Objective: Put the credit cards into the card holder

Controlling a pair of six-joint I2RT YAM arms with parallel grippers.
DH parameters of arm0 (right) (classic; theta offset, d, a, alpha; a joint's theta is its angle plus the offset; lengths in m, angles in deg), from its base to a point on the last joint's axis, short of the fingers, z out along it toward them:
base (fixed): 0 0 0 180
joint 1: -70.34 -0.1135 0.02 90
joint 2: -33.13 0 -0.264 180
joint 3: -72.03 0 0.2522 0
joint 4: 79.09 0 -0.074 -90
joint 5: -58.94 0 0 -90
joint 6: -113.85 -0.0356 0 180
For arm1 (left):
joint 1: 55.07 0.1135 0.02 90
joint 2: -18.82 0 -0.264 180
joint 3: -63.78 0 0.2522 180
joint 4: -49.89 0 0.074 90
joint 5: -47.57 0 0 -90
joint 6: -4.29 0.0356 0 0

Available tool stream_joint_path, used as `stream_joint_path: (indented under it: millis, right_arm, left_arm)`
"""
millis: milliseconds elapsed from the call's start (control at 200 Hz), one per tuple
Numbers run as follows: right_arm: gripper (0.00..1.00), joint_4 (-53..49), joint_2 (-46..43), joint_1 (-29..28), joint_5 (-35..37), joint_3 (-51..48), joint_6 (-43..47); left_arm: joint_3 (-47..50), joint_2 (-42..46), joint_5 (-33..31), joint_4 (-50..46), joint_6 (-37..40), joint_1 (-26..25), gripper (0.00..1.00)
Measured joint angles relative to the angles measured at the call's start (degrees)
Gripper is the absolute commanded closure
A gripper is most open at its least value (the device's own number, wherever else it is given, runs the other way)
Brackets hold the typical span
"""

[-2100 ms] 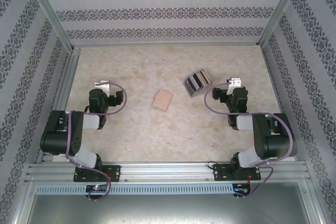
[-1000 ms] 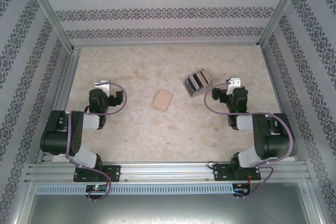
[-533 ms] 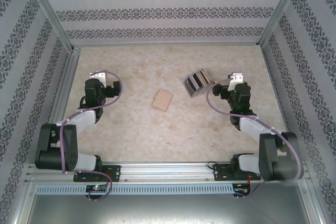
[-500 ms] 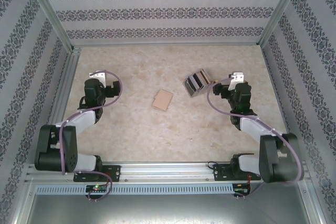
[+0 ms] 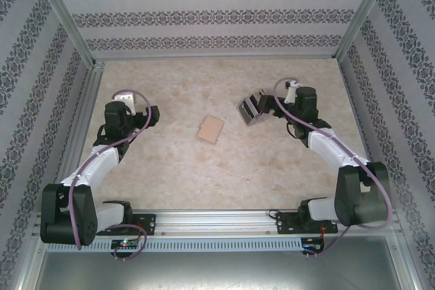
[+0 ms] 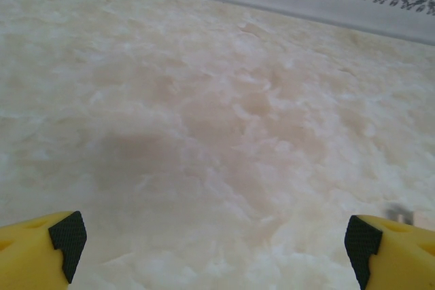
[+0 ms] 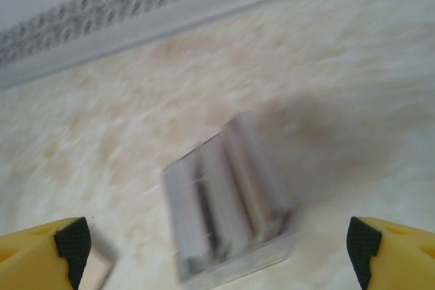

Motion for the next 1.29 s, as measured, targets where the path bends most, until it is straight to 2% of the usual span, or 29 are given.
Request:
stream_joint_path:
  millis: [270,485,655,744,829,969,1079,1294]
  right_arm:
    - [0.02,-16.09,7.58,-14.03,-0.72,11.1,3.15]
    - [0.02,-26.1,20.02,-22.03,-0.48,24.37,4.81]
    - [0.04,-32.35,27.1,-25.09,1.36,31.32,4.79]
    - [0.12,-36.09,30.69,-26.62,3.43,35.93,4.96]
    - [0.14,-39.34,34.14,-28.02,5.25,40.83,4.9]
    - [0.3,-44.19,39.43,-29.7,6.71,48.89,4.85]
    - [0.36,-48.13,44.13,-30.6,7.3,55.69,5.05]
    - [0.38,-56.39,51.84,-32.22,10.93,66.95,5.18]
  left_arm:
    - [-1.75,-4.37,1.88,0.24,-3.02,-0.68,0.0]
    - [-3.48,-10.38,3.52,0.59,-4.85,-3.19,0.0]
    - [-4.5,-12.15,3.76,1.75,-5.73,-5.49,0.0]
    - [-4.52,-12.94,3.98,2.49,-6.14,-6.29,0.0]
    - [-4.44,-13.66,4.0,3.93,-6.47,-6.82,0.0]
    - [-3.78,-14.75,4.11,6.47,-7.04,-7.54,0.0]
    - [-3.17,-15.74,4.46,7.67,-7.65,-7.67,0.0]
    - [-2.73,-15.98,4.59,8.33,-9.38,-7.67,0.0]
